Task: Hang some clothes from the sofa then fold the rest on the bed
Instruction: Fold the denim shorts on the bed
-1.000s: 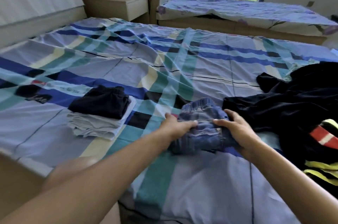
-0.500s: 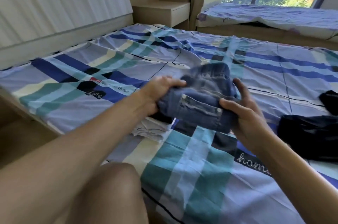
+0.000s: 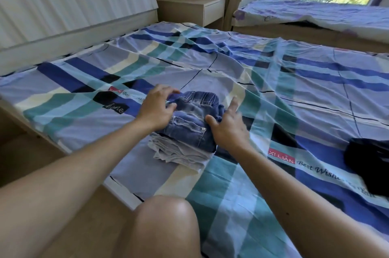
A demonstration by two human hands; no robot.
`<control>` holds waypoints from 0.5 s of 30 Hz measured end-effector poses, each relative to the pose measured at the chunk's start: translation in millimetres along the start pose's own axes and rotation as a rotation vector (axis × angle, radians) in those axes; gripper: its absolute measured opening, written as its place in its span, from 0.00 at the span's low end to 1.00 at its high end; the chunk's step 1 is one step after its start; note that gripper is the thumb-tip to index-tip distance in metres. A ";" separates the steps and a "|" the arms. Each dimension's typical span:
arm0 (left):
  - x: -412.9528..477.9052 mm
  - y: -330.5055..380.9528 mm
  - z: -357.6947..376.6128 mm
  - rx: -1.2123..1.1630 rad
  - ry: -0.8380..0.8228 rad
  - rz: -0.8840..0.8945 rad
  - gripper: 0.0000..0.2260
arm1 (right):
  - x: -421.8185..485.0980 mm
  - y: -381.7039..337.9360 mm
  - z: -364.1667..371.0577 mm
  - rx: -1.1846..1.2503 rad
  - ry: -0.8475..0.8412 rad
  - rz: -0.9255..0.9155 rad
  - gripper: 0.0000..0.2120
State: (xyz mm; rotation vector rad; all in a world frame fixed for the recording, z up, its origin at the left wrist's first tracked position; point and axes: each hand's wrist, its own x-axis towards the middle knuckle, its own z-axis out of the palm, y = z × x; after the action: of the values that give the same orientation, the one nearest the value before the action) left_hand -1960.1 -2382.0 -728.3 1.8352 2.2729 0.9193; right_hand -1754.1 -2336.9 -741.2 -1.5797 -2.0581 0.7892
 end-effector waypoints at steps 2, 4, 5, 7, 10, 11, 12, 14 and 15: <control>-3.1 5.2 -0.1 0.064 -0.028 0.291 0.19 | -0.6 -0.1 -2.1 -0.164 0.187 -0.274 0.42; -5.8 -1.1 3.9 0.113 -0.223 0.383 0.24 | -2.2 -2.1 0.6 -0.223 0.169 -0.538 0.35; -7.8 -8.6 7.2 0.115 -0.305 0.354 0.26 | -3.4 -1.7 4.7 -0.223 0.076 -0.584 0.31; -13.3 -25.8 14.4 0.120 -0.390 0.272 0.30 | -5.2 5.0 16.6 -0.231 -0.119 -0.524 0.29; -25.0 -36.7 28.2 0.127 -0.391 0.253 0.35 | -4.8 20.3 32.3 -0.236 -0.204 -0.443 0.30; -28.3 -38.5 32.1 0.119 -0.403 0.240 0.36 | -5.7 22.6 34.3 -0.235 -0.207 -0.437 0.31; -30.1 -38.3 32.1 0.119 -0.417 0.223 0.36 | -5.3 22.4 34.3 -0.241 -0.215 -0.434 0.31; -26.1 -32.6 23.6 0.137 -0.456 0.206 0.37 | -2.2 16.9 27.8 -0.259 -0.254 -0.420 0.32; -21.3 -28.0 15.5 0.138 -0.470 0.201 0.38 | -0.4 12.2 23.0 -0.244 -0.275 -0.414 0.32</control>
State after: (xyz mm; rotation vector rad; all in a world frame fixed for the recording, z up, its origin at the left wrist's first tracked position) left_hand -1971.9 -2398.1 -761.1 2.0915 1.9299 0.2997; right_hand -1759.9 -2339.0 -766.5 -1.1358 -2.6483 0.6458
